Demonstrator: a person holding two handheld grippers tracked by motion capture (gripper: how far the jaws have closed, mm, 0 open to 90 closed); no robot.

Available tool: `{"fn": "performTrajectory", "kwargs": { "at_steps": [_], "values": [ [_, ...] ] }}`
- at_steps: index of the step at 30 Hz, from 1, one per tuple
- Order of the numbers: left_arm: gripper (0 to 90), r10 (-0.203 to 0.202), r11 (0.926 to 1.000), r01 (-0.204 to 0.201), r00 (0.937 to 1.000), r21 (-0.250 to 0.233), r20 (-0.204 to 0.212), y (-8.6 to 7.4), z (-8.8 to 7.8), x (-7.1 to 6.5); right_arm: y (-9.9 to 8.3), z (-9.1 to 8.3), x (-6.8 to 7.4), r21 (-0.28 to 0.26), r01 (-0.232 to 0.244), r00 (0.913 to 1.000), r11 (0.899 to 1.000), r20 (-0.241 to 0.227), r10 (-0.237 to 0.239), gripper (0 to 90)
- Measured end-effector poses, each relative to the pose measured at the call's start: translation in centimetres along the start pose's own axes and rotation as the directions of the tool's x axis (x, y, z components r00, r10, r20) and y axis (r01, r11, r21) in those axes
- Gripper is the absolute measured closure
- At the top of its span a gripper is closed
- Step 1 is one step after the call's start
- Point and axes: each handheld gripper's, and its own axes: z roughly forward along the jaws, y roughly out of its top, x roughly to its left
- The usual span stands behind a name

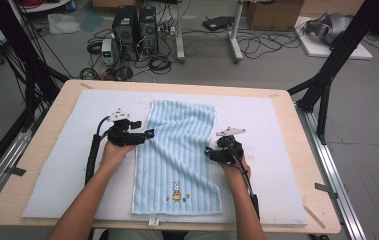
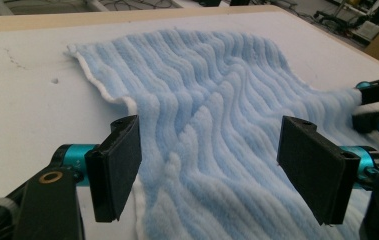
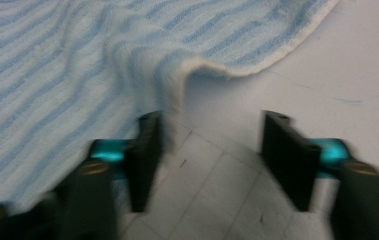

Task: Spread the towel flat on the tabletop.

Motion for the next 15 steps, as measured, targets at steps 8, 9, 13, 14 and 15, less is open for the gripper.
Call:
{"fn": "performTrajectory", "kwargs": {
  "at_steps": [8, 9, 13, 14, 15],
  "values": [
    [29.3, -0.004, 1.0, 0.004, 0.9999, 0.001, -0.014, -0.5, -1.7, 0.7, 0.8, 0.9, 0.2, -0.019, -0.005, 0.9994, 1.0, 0.033, 0.006, 87.6],
    [29.8, -0.002, 1.0, 0.002, 0.9999, -0.001, -0.012, -0.5, -1.8, 0.6, 0.9, 1.0, 0.1, -0.021, -0.01, 0.9986, 1.0, 0.053, 0.011, 87.6],
    [30.6, 0.009, 1.0, -0.009, 0.9999, 0.002, -0.01, -0.4, -1.9, 0.4, 1.1, 1.1, -0.5, -0.05, -0.038, 0.9893, 0.998, 0.139, 0.044, 87.4],
    [30.7, 0.01, 0.9999, -0.01, 0.9999, 0.003, -0.007, -0.4, -1.8, 0.3, 1.0, 1.0, -0.8, -0.059, -0.064, 0.9901, 0.996, 0.121, 0.071, 86.6],
    [30.8, 0.012, 0.9999, -0.012, 0.9999, 0.006, -0.004, -0.4, -1.8, 0.2, 0.9, 0.9, -0.9, -0.06, -0.072, 0.9901, 0.996, 0.117, 0.079, 83.1]
  ]
}}
